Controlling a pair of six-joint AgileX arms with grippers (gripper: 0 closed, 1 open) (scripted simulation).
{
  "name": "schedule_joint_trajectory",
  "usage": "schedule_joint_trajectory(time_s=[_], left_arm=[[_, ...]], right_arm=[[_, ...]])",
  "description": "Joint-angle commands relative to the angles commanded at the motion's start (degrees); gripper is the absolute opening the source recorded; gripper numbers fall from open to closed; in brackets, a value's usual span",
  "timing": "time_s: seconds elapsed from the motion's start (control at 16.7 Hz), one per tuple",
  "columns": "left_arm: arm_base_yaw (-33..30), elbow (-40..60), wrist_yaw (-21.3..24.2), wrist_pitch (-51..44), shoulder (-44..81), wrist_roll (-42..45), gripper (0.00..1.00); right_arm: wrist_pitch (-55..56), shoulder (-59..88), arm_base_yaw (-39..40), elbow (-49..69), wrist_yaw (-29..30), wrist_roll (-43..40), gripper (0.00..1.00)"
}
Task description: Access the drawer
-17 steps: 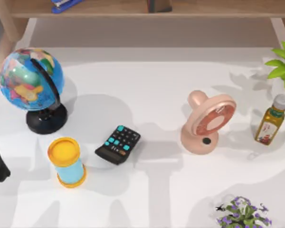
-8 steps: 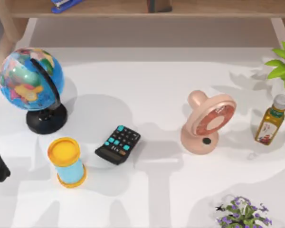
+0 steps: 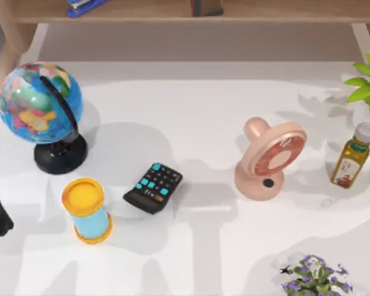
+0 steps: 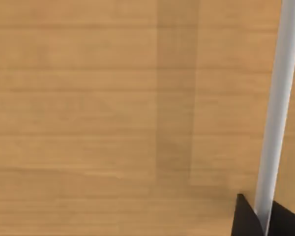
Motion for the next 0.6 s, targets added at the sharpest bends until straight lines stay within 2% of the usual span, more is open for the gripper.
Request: schedule_joint_trajectory(time_s=[0.36, 0.6], left_arm=[[0.0, 0.0, 0.0, 0.0, 0.0, 0.0, 1.00], [0.0, 0.0, 0.0, 0.0, 0.0, 0.0, 1.00]], right_arm=[[0.0, -0.1, -0.2, -0.2, 0.0, 0.1, 0.00], [3.6, -3.2, -1.7, -6.7, -1.6, 0.4, 0.00]])
